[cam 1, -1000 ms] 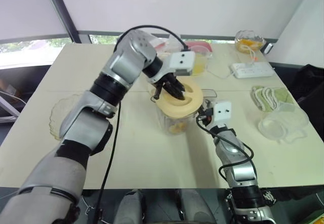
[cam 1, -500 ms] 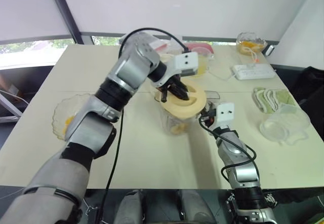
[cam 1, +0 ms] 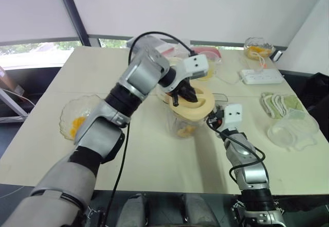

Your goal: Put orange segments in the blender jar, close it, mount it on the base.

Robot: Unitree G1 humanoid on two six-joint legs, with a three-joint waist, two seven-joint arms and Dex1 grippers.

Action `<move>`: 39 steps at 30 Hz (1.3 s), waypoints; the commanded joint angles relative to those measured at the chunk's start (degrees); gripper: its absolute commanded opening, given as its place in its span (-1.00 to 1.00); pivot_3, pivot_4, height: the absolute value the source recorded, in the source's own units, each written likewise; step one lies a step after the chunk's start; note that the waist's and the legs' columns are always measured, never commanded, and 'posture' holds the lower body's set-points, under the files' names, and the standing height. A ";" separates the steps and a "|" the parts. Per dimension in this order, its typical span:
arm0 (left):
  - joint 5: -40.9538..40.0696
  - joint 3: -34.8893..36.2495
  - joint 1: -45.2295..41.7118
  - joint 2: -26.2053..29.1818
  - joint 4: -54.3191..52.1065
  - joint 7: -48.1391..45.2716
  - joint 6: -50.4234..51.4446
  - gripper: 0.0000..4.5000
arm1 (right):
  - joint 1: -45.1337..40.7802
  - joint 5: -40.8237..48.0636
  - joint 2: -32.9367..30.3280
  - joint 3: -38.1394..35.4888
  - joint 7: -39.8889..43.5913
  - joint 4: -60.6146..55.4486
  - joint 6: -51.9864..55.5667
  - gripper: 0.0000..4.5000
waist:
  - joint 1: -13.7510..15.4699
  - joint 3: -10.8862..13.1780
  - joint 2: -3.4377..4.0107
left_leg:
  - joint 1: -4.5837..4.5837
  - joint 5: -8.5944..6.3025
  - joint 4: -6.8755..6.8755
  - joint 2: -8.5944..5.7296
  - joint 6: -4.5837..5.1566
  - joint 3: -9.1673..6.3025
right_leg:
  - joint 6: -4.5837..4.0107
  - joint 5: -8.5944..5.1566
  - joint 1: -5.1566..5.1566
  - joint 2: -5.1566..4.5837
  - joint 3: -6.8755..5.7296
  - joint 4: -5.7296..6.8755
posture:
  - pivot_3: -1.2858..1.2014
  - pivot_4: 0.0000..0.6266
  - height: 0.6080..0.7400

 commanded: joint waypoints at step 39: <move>0.66 -1.57 5.48 4.87 1.15 9.53 0.34 0.92 | -3.75 -5.84 0.53 4.72 -1.74 1.24 -2.59 -0.59 | -1.52 -0.46 -0.06 | -0.06 -0.02 -1.17 0.22 -0.04 0.16 | -0.24 0.15 -0.33 -0.83 -0.52 -0.79 | 0.03 -0.52 1.00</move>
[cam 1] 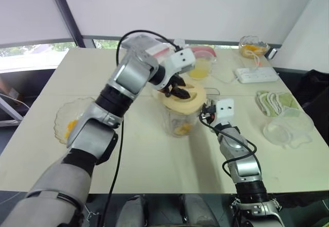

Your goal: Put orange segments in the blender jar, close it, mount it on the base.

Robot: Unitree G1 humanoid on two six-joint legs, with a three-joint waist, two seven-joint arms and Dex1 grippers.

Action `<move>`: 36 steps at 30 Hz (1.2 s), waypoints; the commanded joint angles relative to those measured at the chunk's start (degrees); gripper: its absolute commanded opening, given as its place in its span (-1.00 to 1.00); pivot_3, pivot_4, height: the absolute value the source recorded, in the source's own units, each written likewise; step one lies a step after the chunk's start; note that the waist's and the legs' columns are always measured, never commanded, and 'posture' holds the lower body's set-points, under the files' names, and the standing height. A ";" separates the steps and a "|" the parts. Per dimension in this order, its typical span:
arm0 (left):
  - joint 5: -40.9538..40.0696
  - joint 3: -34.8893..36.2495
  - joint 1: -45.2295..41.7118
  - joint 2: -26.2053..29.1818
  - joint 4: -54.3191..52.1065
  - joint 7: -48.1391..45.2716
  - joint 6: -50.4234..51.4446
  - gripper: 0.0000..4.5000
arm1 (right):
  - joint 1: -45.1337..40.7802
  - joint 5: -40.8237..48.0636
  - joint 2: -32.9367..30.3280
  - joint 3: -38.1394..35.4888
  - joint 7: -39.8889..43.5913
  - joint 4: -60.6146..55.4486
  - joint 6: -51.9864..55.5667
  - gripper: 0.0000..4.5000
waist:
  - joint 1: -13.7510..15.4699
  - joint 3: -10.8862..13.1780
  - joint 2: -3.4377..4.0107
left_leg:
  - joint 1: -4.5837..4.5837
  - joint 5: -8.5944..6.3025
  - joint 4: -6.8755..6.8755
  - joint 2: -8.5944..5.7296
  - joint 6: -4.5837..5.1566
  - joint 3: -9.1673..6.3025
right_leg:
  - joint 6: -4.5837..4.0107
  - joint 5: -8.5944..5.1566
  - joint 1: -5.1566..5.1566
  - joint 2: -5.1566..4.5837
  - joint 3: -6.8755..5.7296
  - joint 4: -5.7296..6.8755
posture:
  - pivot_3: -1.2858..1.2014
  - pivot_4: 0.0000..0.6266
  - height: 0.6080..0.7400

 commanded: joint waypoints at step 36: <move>-21.48 15.99 -18.05 10.05 9.97 -6.45 15.37 0.97 | 0.34 -3.26 -1.97 1.71 3.38 0.42 -1.79 -0.59 | -0.02 1.06 -0.03 | -1.88 0.06 0.05 0.03 0.03 0.00 | 0.37 0.13 -1.98 0.84 -0.24 0.66 | 0.03 -0.52 1.00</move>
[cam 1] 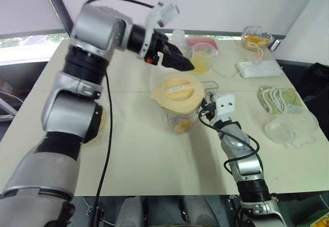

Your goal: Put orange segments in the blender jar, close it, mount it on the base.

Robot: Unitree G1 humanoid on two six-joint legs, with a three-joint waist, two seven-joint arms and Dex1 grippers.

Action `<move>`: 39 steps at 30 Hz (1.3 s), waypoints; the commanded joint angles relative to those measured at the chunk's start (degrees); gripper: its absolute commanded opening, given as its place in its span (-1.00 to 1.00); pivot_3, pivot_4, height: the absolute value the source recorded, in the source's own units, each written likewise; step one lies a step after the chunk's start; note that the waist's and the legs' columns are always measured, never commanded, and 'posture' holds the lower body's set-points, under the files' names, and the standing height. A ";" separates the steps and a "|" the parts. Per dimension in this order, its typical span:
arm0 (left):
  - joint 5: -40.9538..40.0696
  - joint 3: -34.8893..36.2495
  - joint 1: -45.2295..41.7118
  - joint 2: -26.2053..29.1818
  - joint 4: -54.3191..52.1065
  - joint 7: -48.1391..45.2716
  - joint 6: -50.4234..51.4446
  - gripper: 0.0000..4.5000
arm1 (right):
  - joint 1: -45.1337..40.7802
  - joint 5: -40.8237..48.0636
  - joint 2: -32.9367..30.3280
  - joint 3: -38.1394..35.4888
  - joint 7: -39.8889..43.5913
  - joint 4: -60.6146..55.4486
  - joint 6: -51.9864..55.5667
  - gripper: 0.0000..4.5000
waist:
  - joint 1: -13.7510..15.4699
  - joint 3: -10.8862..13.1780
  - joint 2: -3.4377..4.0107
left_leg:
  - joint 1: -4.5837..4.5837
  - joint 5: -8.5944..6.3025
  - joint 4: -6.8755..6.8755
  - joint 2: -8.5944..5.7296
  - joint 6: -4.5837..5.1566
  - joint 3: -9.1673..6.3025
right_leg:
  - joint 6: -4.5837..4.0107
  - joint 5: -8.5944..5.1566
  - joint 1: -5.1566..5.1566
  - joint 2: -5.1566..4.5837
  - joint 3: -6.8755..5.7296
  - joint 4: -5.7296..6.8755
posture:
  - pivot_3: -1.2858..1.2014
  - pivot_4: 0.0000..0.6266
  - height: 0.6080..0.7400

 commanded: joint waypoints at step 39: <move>0.02 14.53 64.28 -13.11 -24.83 40.60 -48.39 0.97 | 5.48 4.36 -0.23 -11.97 -5.51 -14.36 -0.23 -0.59 | 1.74 -0.02 0.01 | 0.04 0.40 0.08 -0.18 -0.68 0.06 | -0.02 0.07 0.04 -0.69 -0.20 0.33 | 0.03 -0.52 1.00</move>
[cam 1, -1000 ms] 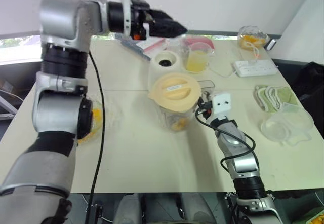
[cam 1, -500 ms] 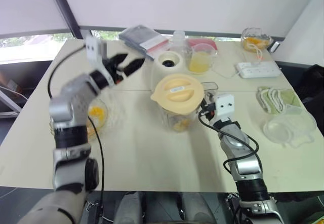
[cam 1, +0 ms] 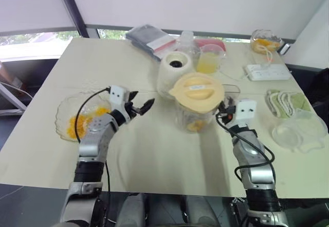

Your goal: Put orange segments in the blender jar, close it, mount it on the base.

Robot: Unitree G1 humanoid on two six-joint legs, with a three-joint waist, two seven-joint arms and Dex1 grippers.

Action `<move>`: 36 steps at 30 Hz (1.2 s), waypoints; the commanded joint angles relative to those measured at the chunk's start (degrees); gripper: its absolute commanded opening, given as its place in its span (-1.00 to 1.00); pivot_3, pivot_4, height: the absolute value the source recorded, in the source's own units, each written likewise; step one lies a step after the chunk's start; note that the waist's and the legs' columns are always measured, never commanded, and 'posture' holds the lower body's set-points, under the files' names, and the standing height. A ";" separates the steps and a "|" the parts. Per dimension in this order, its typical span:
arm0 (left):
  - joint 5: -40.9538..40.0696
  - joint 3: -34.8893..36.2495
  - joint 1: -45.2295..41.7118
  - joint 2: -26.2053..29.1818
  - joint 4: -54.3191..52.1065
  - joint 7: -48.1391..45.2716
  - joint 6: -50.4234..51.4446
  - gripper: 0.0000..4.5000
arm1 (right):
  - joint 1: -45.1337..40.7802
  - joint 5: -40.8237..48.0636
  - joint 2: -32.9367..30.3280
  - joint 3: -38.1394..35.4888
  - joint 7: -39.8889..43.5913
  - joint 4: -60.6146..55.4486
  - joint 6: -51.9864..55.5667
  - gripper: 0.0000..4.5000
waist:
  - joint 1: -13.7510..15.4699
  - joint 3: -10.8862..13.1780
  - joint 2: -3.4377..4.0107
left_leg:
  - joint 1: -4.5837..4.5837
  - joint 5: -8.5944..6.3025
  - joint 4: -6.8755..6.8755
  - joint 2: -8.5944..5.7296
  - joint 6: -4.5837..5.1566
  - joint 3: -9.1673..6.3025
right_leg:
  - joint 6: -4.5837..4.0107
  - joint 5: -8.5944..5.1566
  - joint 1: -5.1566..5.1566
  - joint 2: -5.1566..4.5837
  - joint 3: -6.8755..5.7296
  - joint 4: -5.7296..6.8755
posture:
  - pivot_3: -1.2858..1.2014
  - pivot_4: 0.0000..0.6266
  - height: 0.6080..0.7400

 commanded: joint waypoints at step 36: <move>2.38 -8.19 6.77 -5.71 -0.77 3.28 -6.11 0.97 | -60.88 6.56 -9.26 -4.56 1.77 33.66 16.08 -0.59 | -0.54 0.07 0.16 | -0.07 0.02 0.03 0.05 0.04 -0.08 | 0.01 0.00 -0.06 -0.01 -0.26 0.08 | 0.03 -0.52 1.00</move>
